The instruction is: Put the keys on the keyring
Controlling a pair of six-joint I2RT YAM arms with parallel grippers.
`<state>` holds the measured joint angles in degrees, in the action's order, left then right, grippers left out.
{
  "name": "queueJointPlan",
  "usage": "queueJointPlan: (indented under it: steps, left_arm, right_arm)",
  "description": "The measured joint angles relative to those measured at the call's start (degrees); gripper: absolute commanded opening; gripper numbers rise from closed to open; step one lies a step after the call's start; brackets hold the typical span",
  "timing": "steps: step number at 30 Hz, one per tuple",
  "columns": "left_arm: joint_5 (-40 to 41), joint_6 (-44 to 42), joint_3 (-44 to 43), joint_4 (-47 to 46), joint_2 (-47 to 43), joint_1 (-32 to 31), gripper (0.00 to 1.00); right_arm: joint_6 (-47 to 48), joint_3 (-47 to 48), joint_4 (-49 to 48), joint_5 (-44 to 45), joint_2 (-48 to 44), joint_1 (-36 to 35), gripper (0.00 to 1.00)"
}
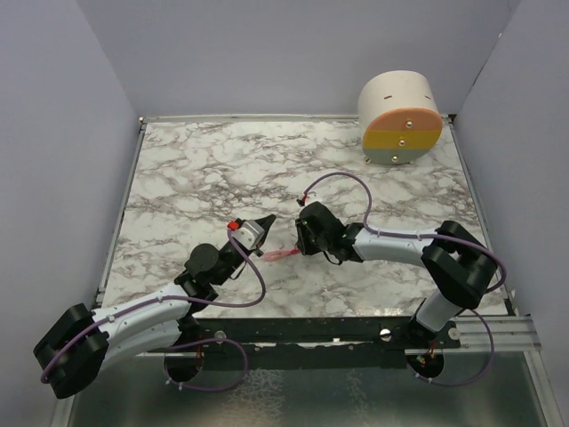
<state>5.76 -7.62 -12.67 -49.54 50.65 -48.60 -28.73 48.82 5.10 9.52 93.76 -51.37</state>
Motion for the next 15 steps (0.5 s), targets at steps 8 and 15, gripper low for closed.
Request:
queueJointPlan:
  steps: [8,15]
  left_arm:
    - [0.15,0.0,0.0,0.0,0.09,0.0,0.01]
    - [0.2,0.0,0.0,0.0,0.44,0.11,0.01]
  right_arm:
    - [-0.02,0.44,-0.28,-0.35,0.79,0.11,0.06]
    - [0.0,0.63,-0.63,-0.37,0.76,0.11,0.04]
